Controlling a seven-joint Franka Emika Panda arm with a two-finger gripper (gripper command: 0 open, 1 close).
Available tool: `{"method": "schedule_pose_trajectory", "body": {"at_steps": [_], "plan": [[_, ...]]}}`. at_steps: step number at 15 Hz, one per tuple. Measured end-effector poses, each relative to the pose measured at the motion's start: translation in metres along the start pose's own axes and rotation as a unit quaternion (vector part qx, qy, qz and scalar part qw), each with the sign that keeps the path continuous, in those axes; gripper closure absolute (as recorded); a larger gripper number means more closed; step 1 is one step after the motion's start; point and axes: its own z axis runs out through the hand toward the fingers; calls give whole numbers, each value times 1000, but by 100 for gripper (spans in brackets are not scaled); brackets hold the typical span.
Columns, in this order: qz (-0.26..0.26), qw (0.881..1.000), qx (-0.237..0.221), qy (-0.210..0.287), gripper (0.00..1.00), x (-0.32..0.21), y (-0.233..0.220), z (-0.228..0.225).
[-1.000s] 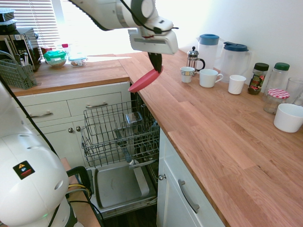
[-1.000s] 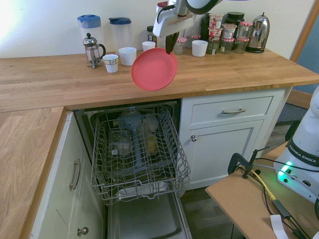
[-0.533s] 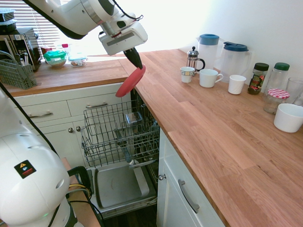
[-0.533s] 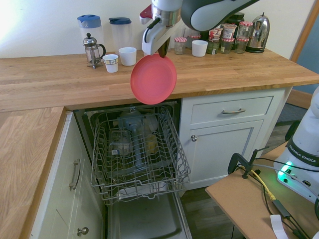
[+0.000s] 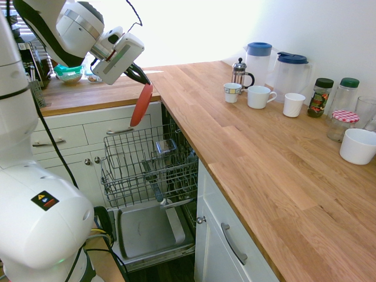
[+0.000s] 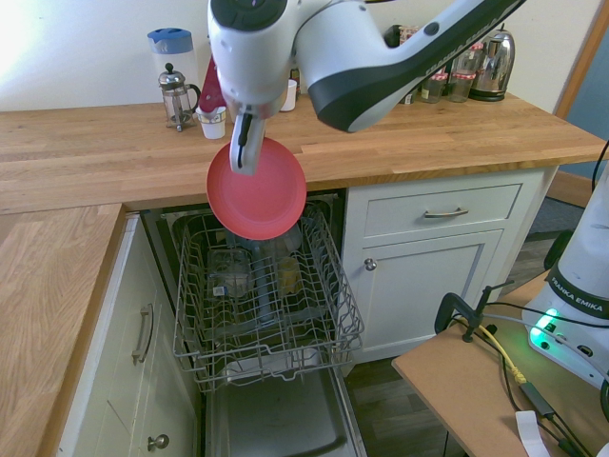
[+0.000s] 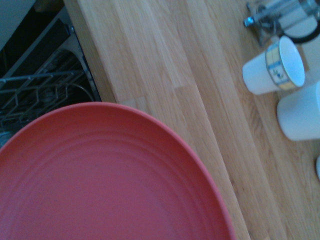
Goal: Put the plate in the dishwasher
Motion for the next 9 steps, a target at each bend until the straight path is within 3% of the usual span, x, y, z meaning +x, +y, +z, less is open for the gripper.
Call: {"method": "schedule_pose_trajectory", "body": {"at_steps": [3, 9], "plan": [[-20, 999, -35, 20, 100, -12, -36, 25], [-84, 993, -48, 74, 100, -44, -76, 36]]}}
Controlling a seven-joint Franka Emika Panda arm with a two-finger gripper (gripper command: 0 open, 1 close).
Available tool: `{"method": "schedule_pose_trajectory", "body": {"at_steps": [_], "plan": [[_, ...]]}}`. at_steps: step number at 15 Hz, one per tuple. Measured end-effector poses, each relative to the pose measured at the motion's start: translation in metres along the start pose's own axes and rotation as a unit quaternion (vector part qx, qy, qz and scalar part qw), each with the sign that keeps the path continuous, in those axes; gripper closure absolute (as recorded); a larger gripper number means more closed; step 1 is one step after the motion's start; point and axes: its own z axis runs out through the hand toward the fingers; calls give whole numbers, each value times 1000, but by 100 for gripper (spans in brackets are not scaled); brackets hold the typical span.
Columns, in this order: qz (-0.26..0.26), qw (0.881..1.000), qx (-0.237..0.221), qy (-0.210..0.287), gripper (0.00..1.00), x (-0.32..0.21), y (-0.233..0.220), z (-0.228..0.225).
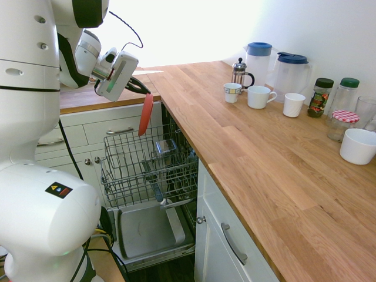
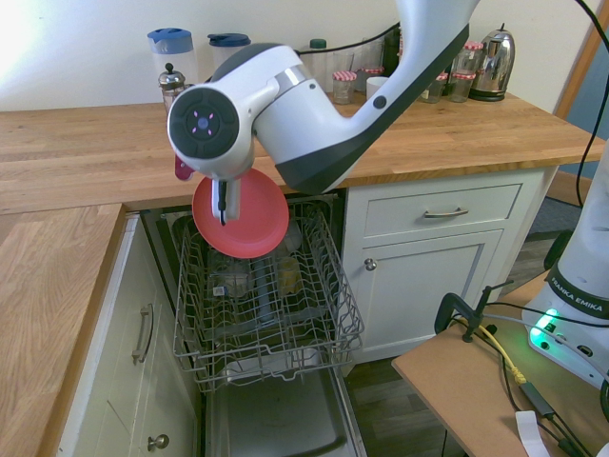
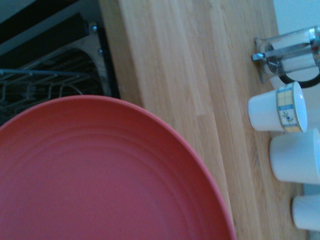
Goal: Put the plate in the dishwasher
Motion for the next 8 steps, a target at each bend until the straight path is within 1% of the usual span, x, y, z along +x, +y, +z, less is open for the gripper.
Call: {"method": "schedule_pose_trajectory", "body": {"at_steps": [3, 8], "plan": [[-32, 998, -17, 43, 100, -25, -34, -5], [-36, 995, -56, 75, 100, -56, -90, 2]]}}
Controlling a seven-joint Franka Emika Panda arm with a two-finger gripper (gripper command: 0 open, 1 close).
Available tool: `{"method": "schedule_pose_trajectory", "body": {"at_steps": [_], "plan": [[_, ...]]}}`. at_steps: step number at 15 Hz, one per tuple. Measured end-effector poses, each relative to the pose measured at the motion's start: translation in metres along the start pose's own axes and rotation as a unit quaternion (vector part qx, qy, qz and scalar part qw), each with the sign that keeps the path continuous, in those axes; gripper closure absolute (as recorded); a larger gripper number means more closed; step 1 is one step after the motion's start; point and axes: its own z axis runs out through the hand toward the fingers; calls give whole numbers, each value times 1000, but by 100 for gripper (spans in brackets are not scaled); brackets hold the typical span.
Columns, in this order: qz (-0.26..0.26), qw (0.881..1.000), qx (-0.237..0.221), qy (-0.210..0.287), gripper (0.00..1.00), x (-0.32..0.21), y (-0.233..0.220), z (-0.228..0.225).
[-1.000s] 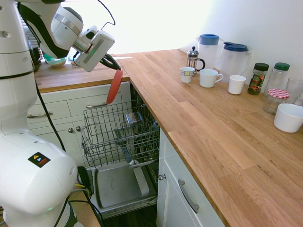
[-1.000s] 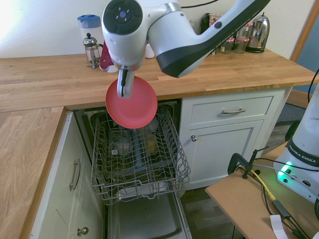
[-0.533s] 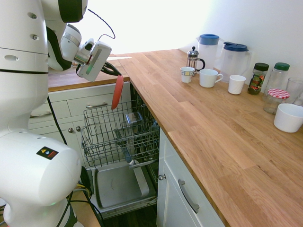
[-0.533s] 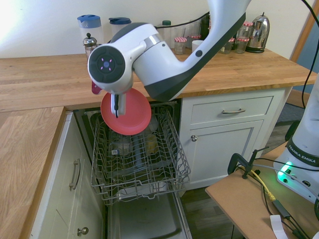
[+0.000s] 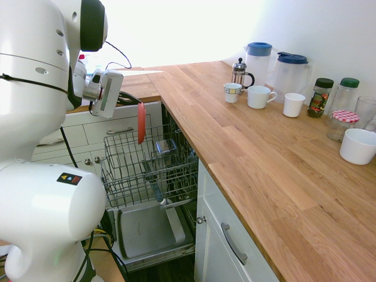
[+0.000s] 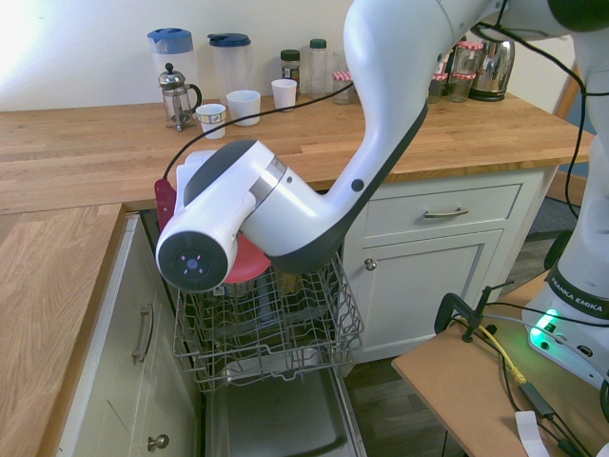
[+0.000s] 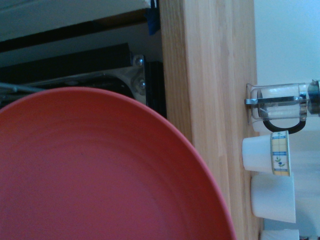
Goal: Put the plate in the dishwasher
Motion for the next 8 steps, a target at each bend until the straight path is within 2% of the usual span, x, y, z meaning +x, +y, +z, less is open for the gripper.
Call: {"method": "schedule_pose_trajectory", "body": {"at_steps": [4, 8], "plan": [[-14, 1000, -3, 1, 100, -24, -42, 1], [-15, 1000, -2, -1, 100, -38, -60, 11]]}}
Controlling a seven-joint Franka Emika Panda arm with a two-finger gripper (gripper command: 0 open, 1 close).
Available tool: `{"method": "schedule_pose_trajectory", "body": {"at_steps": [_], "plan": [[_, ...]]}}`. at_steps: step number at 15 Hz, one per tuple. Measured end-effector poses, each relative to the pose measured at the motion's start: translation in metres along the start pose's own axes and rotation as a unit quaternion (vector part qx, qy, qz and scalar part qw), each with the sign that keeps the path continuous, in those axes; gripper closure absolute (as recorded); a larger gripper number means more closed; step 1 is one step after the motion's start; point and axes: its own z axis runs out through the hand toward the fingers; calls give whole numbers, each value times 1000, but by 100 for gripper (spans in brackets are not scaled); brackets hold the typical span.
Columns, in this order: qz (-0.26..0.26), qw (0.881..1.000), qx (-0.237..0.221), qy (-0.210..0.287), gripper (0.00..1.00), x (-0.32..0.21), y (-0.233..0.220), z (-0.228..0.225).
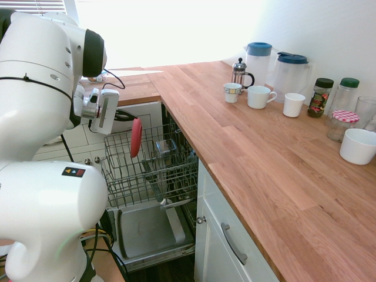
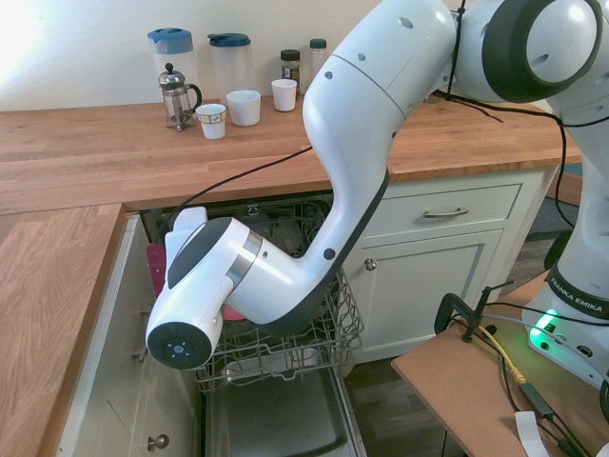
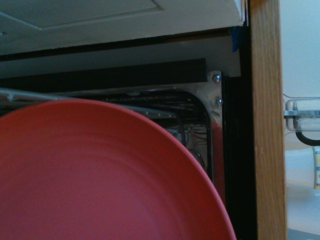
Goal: Put the plate in the dishwasher
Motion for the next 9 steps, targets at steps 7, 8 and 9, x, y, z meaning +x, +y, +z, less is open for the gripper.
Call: {"method": "schedule_pose_trajectory", "body": {"at_steps": [7, 8, 9], "plan": [[-1, 999, 40, 1, 100, -9, -18, -7], [-5, 999, 53, 3, 100, -12, -23, -12], [-10, 998, 63, 7, 100, -13, -27, -17]]}}
